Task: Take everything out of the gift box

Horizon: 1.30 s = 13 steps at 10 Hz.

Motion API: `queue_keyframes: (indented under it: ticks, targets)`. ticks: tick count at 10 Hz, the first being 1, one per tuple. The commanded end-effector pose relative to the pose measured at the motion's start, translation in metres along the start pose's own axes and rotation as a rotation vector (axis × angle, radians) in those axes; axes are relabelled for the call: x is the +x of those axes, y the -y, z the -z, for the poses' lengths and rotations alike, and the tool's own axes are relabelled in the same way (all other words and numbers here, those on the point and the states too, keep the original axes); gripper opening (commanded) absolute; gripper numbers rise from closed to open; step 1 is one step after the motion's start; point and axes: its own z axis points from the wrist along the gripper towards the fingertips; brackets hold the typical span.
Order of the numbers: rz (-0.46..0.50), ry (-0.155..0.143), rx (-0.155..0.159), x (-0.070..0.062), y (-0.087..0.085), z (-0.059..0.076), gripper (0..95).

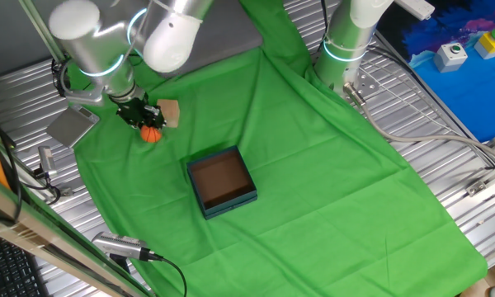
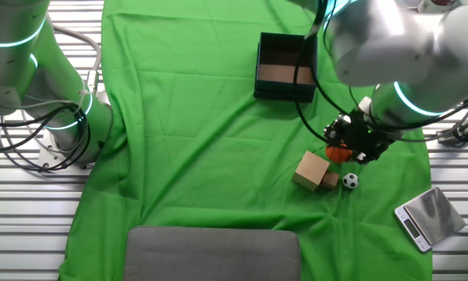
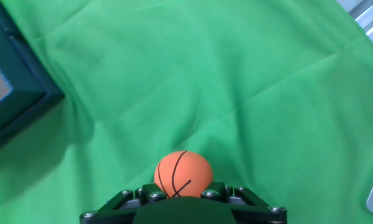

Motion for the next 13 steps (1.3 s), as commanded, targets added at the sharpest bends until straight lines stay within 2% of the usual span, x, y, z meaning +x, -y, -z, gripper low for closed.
queue_keyframes:
  ticks: [1,5,6,7,9,11,12,13]
  targets:
    - [0.005,0.019,0.007,0.001,-0.001,0.002,95.0]
    - [0.017,0.033,-0.007,0.000,-0.001,0.013,95.0]
    - [0.012,0.036,-0.011,0.001,-0.003,0.022,76.0]
    - [-0.019,0.030,-0.016,0.000,-0.008,0.037,76.0]
    - [-0.073,0.019,-0.027,-0.009,-0.019,0.051,38.0]
    - [-0.138,0.008,-0.035,-0.026,-0.033,0.054,0.0]
    - [-0.139,0.010,-0.038,-0.028,-0.035,0.054,0.0]
    - [-0.139,-0.006,-0.026,-0.035,-0.043,0.052,0.0]
